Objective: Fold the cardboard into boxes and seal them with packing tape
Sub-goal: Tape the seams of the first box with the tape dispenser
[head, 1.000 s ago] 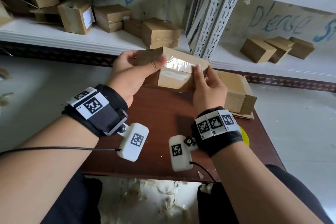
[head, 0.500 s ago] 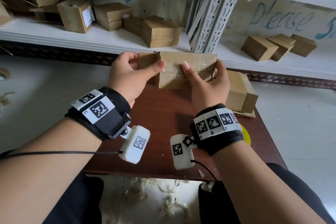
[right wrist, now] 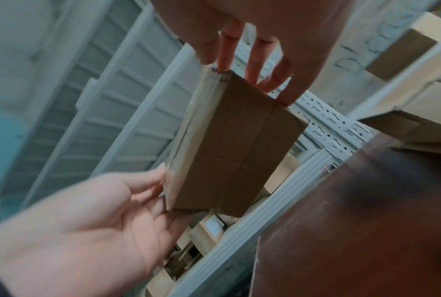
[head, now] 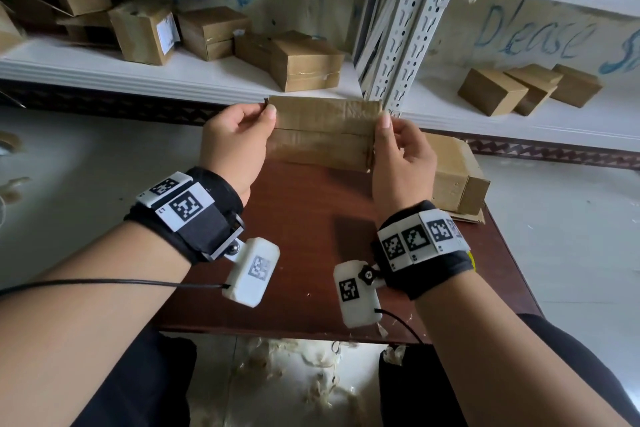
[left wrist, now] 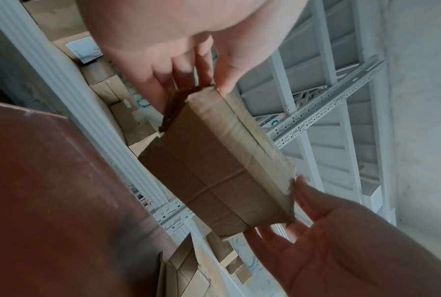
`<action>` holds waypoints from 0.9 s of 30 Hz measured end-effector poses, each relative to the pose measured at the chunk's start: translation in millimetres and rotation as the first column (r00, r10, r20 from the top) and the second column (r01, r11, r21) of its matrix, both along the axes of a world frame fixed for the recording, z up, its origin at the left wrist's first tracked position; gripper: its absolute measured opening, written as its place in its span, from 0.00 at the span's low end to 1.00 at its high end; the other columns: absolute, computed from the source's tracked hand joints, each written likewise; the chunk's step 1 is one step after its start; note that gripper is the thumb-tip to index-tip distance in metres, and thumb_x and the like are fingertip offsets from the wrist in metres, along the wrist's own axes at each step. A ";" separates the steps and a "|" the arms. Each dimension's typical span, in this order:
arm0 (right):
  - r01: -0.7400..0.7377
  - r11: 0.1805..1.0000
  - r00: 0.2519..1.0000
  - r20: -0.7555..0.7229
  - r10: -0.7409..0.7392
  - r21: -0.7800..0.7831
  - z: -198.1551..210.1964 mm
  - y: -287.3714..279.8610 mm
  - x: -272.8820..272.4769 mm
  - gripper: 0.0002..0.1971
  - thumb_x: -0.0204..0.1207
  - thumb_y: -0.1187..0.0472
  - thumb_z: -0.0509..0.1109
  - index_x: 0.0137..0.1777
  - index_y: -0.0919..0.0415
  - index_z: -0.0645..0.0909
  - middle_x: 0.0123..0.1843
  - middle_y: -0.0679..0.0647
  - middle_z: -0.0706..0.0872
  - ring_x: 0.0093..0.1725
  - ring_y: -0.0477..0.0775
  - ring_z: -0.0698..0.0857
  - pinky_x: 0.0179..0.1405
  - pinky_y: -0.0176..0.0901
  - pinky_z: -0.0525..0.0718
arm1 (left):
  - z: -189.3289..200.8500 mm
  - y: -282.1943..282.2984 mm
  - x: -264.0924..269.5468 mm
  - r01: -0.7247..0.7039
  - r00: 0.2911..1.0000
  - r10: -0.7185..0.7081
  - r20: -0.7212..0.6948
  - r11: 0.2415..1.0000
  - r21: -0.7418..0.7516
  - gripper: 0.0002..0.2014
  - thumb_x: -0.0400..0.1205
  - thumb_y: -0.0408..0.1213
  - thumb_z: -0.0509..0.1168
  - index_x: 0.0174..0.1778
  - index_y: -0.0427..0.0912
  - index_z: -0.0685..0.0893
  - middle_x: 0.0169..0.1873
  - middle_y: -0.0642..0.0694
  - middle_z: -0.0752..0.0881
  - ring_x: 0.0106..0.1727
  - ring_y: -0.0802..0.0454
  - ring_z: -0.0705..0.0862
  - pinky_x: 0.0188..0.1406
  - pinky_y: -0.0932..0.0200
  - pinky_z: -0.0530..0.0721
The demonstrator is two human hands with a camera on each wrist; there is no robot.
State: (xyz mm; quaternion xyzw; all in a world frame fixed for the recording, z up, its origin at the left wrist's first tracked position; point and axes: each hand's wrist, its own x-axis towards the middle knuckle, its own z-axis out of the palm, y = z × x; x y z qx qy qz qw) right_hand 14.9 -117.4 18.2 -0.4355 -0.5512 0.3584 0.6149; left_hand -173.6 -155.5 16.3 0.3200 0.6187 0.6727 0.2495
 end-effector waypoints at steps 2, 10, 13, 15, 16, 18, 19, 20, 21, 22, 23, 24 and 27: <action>-0.041 0.999 0.996 -0.085 0.038 -0.029 1.0 4.4 0.7 0.08 0.87 0.59 0.72 0.56 0.62 0.91 0.36 0.38 0.89 0.37 0.34 0.84 0.42 0.31 0.83 | 2.7 -1.1 1.6 0.003 0.999 -0.003 0.032 1.000 0.015 0.04 0.84 0.41 0.75 0.51 0.47 0.89 0.40 0.58 0.89 0.36 0.73 0.84 0.44 0.74 0.82; -0.251 0.960 0.959 -0.164 0.230 -0.126 5.2 7.8 1.7 0.04 0.84 0.49 0.72 0.55 0.45 0.86 0.43 0.52 0.88 0.38 0.53 0.83 0.40 0.50 0.82 | 9.1 0.6 0.6 0.089 0.974 -0.096 0.203 0.995 0.044 0.17 0.69 0.59 0.79 0.43 0.52 0.85 0.45 0.51 0.90 0.54 0.45 0.90 0.66 0.34 0.84; -0.315 0.933 0.940 -0.193 0.282 -0.175 5.0 10.0 -2.0 0.10 0.85 0.48 0.71 0.53 0.54 0.81 0.44 0.52 0.86 0.41 0.51 0.83 0.44 0.49 0.84 | 8.4 -2.1 5.5 0.124 0.975 -0.124 0.184 0.992 0.013 0.26 0.67 0.65 0.73 0.51 0.51 0.79 0.55 0.45 0.89 0.63 0.40 0.88 0.71 0.28 0.81; -0.350 0.917 0.930 -0.190 0.315 -0.192 6.3 9.1 -4.1 0.18 0.80 0.41 0.72 0.52 0.56 0.78 0.45 0.56 0.84 0.45 0.56 0.82 0.50 0.54 0.82 | 6.6 -6.5 8.6 0.111 0.994 -0.111 0.009 0.992 -0.067 0.26 0.77 0.67 0.66 0.57 0.49 0.75 0.50 0.51 0.85 0.56 0.48 0.85 0.70 0.35 0.81; -0.352 0.912 0.932 -0.173 0.320 -0.211 6.0 10.0 -4.6 0.21 0.77 0.37 0.74 0.51 0.55 0.79 0.44 0.56 0.84 0.44 0.56 0.81 0.49 0.54 0.82 | 4.6 -7.9 9.4 0.080 0.989 -0.094 -0.114 0.990 -0.118 0.24 0.82 0.66 0.61 0.61 0.49 0.73 0.49 0.54 0.84 0.53 0.49 0.83 0.68 0.41 0.82; -0.371 0.893 0.927 -0.162 0.339 -0.255 5.3 9.5 -8.2 0.28 0.72 0.30 0.76 0.51 0.57 0.80 0.41 0.58 0.86 0.41 0.55 0.83 0.50 0.52 0.86 | 3.9 -12.3 11.1 0.005 0.960 -0.057 -0.273 0.982 -0.190 0.24 0.88 0.63 0.55 0.69 0.47 0.72 0.51 0.53 0.83 0.54 0.47 0.81 0.61 0.47 0.80; -0.381 0.883 0.923 -0.173 0.345 -0.275 3.6 10.2 -10.1 0.35 0.68 0.27 0.78 0.53 0.61 0.81 0.46 0.66 0.88 0.45 0.61 0.85 0.60 0.59 0.87 | 5.7 -14.7 12.2 -0.016 0.956 -0.042 -0.290 0.981 -0.195 0.25 0.89 0.63 0.54 0.71 0.47 0.71 0.54 0.51 0.83 0.55 0.46 0.81 0.60 0.47 0.79; -0.385 0.877 0.921 -0.184 0.344 -0.289 0.9 11.4 -11.7 0.43 0.64 0.24 0.79 0.57 0.66 0.81 0.55 0.74 0.87 0.53 0.71 0.87 0.71 0.71 0.82 | 7.0 -15.4 12.6 -0.029 0.958 -0.028 -0.286 0.981 -0.192 0.25 0.89 0.62 0.54 0.73 0.46 0.71 0.55 0.51 0.83 0.56 0.46 0.81 0.60 0.47 0.79; -0.390 0.871 0.919 -0.187 0.347 -0.299 0.0 11.4 -13.0 0.49 0.61 0.22 0.79 0.61 0.68 0.80 0.63 0.78 0.83 0.62 0.79 0.85 0.76 0.79 0.76 | 8.4 -15.8 12.8 -0.037 0.961 -0.016 -0.275 0.982 -0.188 0.25 0.90 0.62 0.54 0.73 0.46 0.72 0.56 0.51 0.82 0.56 0.46 0.80 0.62 0.47 0.79; -0.393 0.873 0.918 -0.175 0.355 -0.290 1.5 9.5 -14.0 0.51 0.60 0.21 0.79 0.62 0.69 0.79 0.67 0.79 0.81 0.68 0.82 0.81 0.76 0.83 0.73 | 8.9 -15.3 12.2 -0.043 0.963 -0.010 -0.270 0.981 -0.190 0.26 0.90 0.61 0.54 0.74 0.46 0.72 0.56 0.52 0.82 0.56 0.47 0.80 0.63 0.48 0.79; -0.399 0.873 0.916 -0.151 0.370 -0.280 2.1 9.3 -14.4 0.51 0.61 0.21 0.78 0.64 0.70 0.79 0.69 0.80 0.80 0.71 0.83 0.79 0.75 0.84 0.73 | 8.9 -14.8 12.0 -0.049 0.962 -0.006 -0.274 0.980 -0.192 0.26 0.90 0.61 0.54 0.75 0.45 0.72 0.56 0.52 0.81 0.56 0.48 0.79 0.62 0.49 0.78; -0.406 0.872 0.914 -0.140 0.382 -0.274 4.6 7.6 -14.8 0.51 0.62 0.22 0.78 0.65 0.70 0.79 0.70 0.80 0.80 0.73 0.83 0.78 0.75 0.84 0.74 | 8.2 -14.1 10.9 -0.055 0.959 -0.002 -0.283 0.980 -0.193 0.27 0.90 0.61 0.54 0.76 0.45 0.72 0.56 0.53 0.81 0.57 0.49 0.79 0.61 0.49 0.78; -0.401 0.862 0.916 -0.148 0.373 -0.310 5.6 8.3 -14.9 0.55 0.61 0.21 0.79 0.68 0.73 0.77 0.71 0.77 0.82 0.73 0.81 0.80 0.75 0.81 0.75 | 6.1 -11.0 9.8 -0.058 0.960 0.000 -0.280 0.978 -0.199 0.28 0.90 0.61 0.53 0.77 0.44 0.71 0.55 0.54 0.81 0.57 0.48 0.79 0.60 0.50 0.76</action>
